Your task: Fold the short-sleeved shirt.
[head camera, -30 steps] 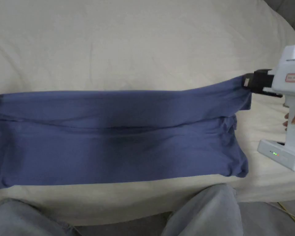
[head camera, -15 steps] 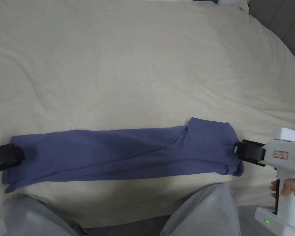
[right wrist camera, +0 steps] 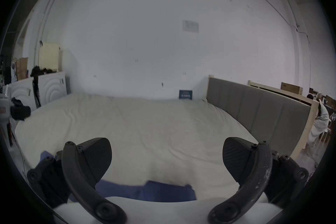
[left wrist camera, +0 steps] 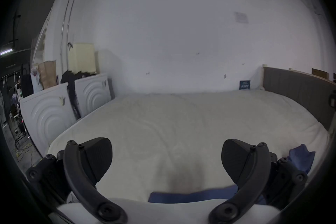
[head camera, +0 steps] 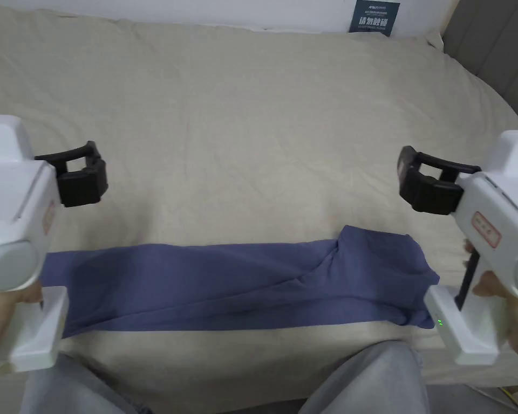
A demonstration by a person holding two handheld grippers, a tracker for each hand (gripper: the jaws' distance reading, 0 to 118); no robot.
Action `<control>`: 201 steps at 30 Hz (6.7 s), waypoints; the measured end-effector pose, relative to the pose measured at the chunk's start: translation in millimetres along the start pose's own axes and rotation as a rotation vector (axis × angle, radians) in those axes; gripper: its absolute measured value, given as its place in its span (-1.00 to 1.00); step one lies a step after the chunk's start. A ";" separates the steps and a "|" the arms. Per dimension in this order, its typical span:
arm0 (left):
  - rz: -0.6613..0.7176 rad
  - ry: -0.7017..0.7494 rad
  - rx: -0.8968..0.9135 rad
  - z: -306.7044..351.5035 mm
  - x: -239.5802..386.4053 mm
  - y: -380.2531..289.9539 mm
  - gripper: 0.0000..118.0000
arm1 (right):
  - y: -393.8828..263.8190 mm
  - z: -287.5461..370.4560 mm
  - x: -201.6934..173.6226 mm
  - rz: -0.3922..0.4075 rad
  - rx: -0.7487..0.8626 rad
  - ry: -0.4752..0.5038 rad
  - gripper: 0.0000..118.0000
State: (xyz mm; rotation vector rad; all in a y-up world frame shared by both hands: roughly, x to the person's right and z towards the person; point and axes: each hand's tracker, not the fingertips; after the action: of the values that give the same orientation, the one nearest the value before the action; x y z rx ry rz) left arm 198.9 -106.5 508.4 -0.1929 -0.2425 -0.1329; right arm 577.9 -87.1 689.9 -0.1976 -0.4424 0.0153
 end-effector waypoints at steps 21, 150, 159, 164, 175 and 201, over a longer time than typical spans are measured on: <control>0.180 -0.173 -0.114 -21.0 -8.6 -3.3 -0.78 | -6.4 -19.8 -29.2 -0.071 -0.056 0.057 -0.98; 0.751 -0.875 -0.877 -111.1 19.1 -166.4 0.93 | -37.2 5.4 27.8 -0.151 -0.243 -0.027 -0.98; 0.898 -0.854 -0.892 -116.5 34.0 -183.2 -0.17 | -35.0 3.1 24.2 -0.128 -0.264 -0.027 -0.98; 0.869 -0.803 -0.928 -119.8 38.7 -189.7 -0.74 | -34.8 1.2 20.4 -0.115 -0.270 -0.021 -0.98; 0.786 -0.539 -0.962 -120.7 19.9 -124.2 -0.86 | -30.1 -2.5 14.1 -0.109 -0.265 0.002 -0.98; 0.226 -0.628 -0.832 -53.0 131.7 -13.5 -0.86 | -29.3 17.4 20.9 -0.142 -0.210 0.010 -0.98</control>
State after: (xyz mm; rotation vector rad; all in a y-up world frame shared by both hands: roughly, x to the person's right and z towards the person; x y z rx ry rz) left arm 335.5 -144.6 493.2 -1.0932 -0.7828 0.0654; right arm 588.6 -111.4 719.8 -0.3725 -0.4467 -0.1724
